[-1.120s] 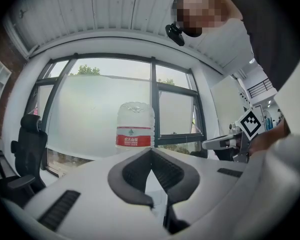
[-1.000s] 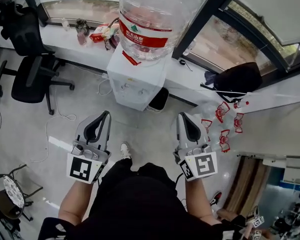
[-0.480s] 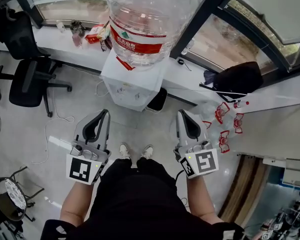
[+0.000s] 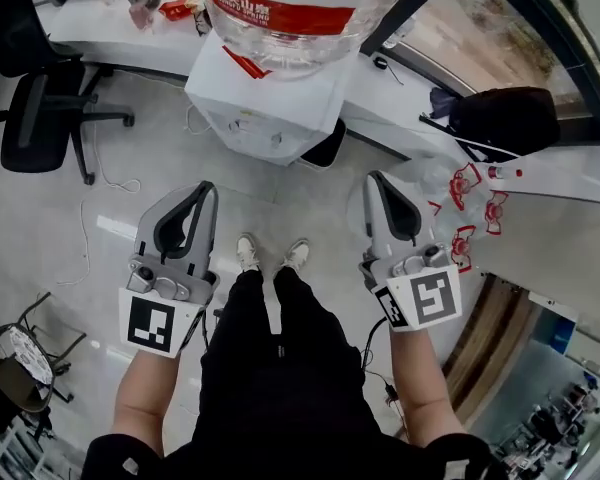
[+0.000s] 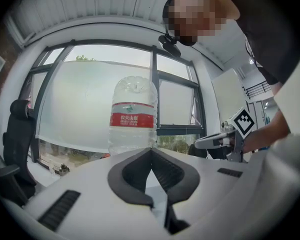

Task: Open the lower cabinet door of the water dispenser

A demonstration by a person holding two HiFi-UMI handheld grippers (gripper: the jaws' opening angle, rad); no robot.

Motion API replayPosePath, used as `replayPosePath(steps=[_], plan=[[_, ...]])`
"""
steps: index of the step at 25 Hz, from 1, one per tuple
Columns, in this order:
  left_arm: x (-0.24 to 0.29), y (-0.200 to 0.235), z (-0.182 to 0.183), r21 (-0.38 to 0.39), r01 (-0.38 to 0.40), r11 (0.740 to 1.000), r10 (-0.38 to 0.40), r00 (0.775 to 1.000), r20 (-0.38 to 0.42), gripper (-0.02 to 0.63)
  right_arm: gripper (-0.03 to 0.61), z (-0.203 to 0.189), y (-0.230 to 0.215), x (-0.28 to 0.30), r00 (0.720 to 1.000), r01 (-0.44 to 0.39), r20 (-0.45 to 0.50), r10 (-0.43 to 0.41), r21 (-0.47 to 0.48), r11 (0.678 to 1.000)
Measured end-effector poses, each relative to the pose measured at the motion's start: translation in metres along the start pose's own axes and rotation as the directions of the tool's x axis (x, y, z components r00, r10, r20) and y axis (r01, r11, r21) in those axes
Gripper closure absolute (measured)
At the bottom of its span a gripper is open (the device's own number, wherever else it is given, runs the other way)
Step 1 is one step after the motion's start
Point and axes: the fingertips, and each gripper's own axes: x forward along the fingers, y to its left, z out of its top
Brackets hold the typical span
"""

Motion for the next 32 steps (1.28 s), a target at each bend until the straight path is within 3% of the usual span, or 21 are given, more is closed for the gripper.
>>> replayPosePath(steps=[6, 10, 19, 24, 32], plan=[[0.015, 0.008, -0.079, 0.024, 0.037, 0.999, -0.038, 0.999, 0.010, 0.606, 0.574, -0.054, 0.004, 0.031, 0.999, -0.027, 0.045, 0.029, -0.052, 0.998], [0.031, 0.017, -0.127, 0.034, 0.015, 0.999, -0.016, 0.999, 0.038, 0.606, 0.575, -0.106, -0.005, 0.043, 0.998, -0.027, 0.055, 0.030, -0.058, 0.998], [0.050, 0.031, -0.215, 0.001, -0.015, 1.000, 0.015, 0.999, 0.052, 0.606, 0.575, -0.206, -0.015, 0.068, 0.998, -0.069, 0.002, 0.069, -0.071, 0.995], [0.064, 0.036, -0.252, 0.039, -0.016, 0.999, 0.013, 0.995, 0.096, 0.606, 0.575, -0.243, -0.029, 0.083, 0.995, -0.072, 0.062, 0.077, -0.073, 0.995], [0.072, 0.037, -0.331, 0.049, 0.003, 0.999, -0.010, 0.989, 0.148, 0.606, 0.574, -0.346, -0.026, 0.098, 0.989, -0.105, 0.099, 0.111, -0.060, 0.993]])
